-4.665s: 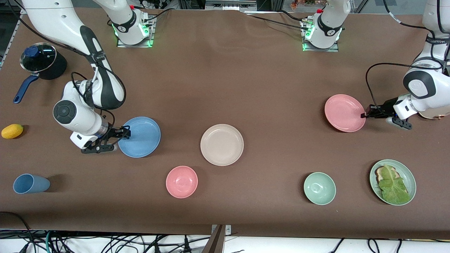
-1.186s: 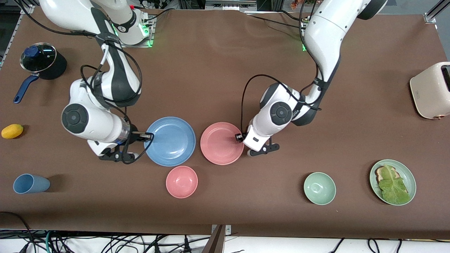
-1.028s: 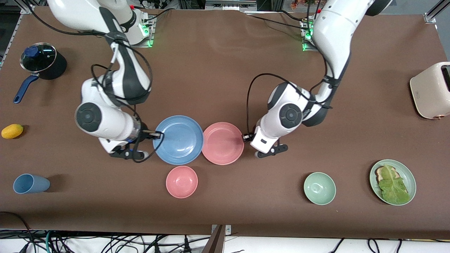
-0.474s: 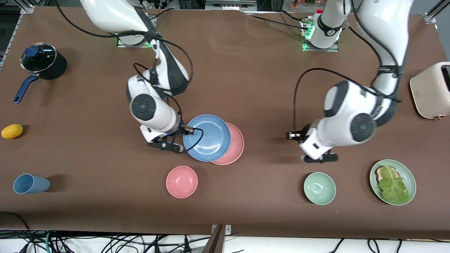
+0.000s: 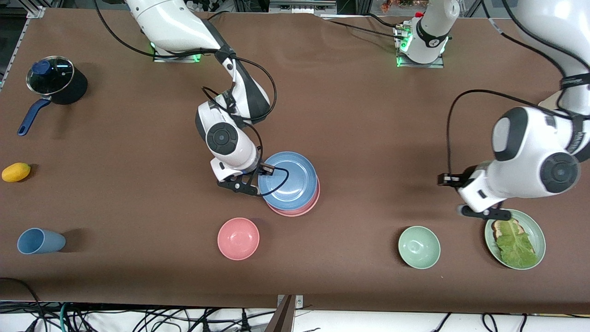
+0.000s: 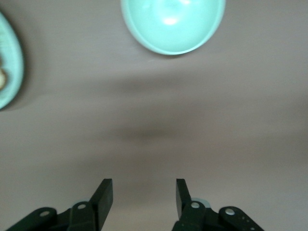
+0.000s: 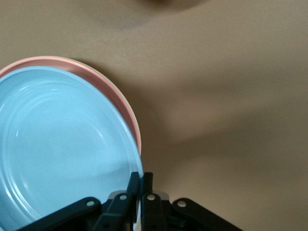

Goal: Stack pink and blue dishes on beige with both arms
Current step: 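Open the right gripper off the blue plate while the left gripper returns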

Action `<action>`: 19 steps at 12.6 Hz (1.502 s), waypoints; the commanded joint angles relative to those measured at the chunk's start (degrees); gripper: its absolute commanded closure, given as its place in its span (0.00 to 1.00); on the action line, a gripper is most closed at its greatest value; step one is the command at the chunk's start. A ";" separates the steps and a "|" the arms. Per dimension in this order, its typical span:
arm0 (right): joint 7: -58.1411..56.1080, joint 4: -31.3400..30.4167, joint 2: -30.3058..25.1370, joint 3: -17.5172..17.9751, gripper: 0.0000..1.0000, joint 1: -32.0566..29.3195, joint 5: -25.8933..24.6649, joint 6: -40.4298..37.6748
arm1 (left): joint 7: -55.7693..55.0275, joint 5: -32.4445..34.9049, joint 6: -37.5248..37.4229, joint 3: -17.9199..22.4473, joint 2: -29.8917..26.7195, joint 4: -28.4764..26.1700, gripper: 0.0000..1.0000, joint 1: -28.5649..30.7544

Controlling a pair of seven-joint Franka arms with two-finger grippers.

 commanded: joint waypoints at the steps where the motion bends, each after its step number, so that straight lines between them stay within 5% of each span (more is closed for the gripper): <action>1: 0.85 2.00 1.48 -0.47 1.00 0.32 0.37 1.10 | 1.66 1.60 -8.17 -0.75 -2.34 4.35 0.37 1.37; 2: 0.94 2.09 1.83 -0.47 1.00 0.32 0.45 2.07 | 1.48 1.25 -11.42 -0.75 -3.30 6.20 0.25 1.37; 3: 0.94 2.09 2.18 -0.38 1.00 0.40 0.45 2.25 | 1.48 0.89 -12.85 -0.75 -4.96 6.83 0.00 1.64; 7: 0.59 2.26 2.19 -0.47 0.70 0.32 0.54 2.69 | 1.39 -1.65 -15.58 -0.75 -13.66 5.96 0.00 2.96; 10: -0.11 5.15 1.49 -1.17 0.57 -0.47 0.28 -1.32 | 1.74 -1.39 -19.44 -0.66 -19.89 5.69 0.00 2.69; 14: -13.15 12.81 -0.70 -8.45 0.08 -2.31 0.45 -15.04 | 2.27 -1.22 -24.56 -0.40 -29.04 -4.37 0.00 0.59; 16: -22.84 10.27 -5.87 -11.01 0.01 -4.59 0.81 -18.55 | 1.66 -1.22 -22.19 -0.40 -30.46 -8.89 0.00 0.58; 19: -28.66 9.39 -12.90 -14.61 0.00 -5.75 0.37 -27.43 | 1.48 -1.31 -21.74 -0.49 -33.09 -8.28 0.00 0.58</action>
